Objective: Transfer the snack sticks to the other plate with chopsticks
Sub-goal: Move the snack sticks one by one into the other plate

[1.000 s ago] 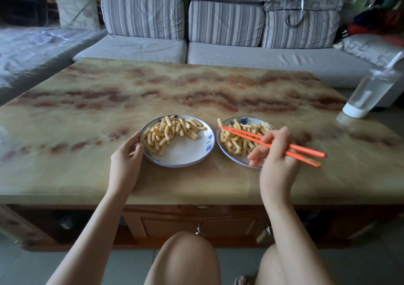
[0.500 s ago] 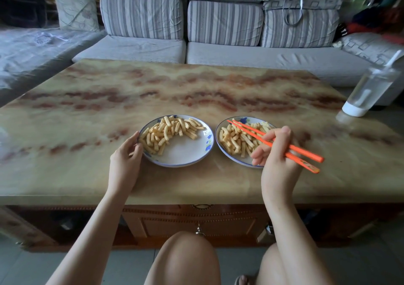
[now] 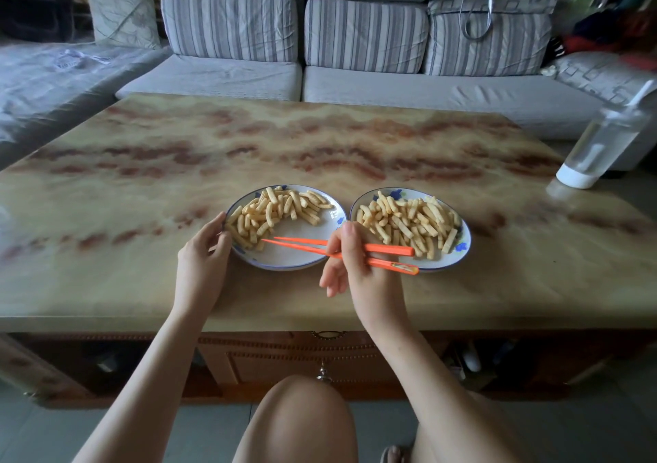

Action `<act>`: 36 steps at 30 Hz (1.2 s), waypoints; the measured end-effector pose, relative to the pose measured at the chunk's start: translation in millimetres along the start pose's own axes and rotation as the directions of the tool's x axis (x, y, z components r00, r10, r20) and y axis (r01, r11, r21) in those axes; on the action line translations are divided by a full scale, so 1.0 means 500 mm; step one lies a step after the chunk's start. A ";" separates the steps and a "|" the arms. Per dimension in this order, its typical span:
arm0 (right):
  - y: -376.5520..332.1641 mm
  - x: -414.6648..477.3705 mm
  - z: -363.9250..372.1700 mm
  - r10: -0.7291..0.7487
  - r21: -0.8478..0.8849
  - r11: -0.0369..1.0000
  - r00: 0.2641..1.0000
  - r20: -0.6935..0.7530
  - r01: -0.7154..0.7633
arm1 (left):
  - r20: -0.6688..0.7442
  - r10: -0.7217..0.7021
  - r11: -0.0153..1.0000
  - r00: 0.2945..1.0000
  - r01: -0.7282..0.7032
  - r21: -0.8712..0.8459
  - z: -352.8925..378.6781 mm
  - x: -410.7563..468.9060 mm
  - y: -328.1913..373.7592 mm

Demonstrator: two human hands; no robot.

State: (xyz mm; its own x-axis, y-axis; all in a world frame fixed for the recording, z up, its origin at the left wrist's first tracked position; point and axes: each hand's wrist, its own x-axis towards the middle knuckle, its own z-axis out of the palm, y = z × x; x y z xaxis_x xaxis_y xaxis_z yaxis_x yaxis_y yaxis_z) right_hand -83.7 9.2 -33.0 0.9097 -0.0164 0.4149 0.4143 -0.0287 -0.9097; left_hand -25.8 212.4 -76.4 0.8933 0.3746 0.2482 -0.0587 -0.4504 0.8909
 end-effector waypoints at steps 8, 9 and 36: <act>0.008 0.000 0.023 0.044 -0.066 0.997 0.999 0.010 -0.043 | -0.001 -0.001 1.000 1.000 0.001 0.000 0.000 -0.001 0.001; 0.007 0.000 0.021 0.051 -0.070 0.996 0.999 -0.014 -0.052 | -0.001 -0.002 1.000 1.000 0.002 -0.001 0.000 -0.001 0.001; -0.024 0.030 -0.166 -0.057 -0.102 0.995 0.733 -0.677 -0.017 | -0.004 0.014 1.000 1.000 -0.014 0.008 0.000 -0.002 0.000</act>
State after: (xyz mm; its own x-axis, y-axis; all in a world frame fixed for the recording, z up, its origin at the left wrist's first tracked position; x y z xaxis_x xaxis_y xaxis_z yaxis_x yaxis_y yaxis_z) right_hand -77.2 -73.7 -14.4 0.6255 -0.6873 0.3692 0.3940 -0.1301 -0.9099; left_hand -26.7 212.1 -76.6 0.8905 0.3719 0.2622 -0.0674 -0.4620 0.8843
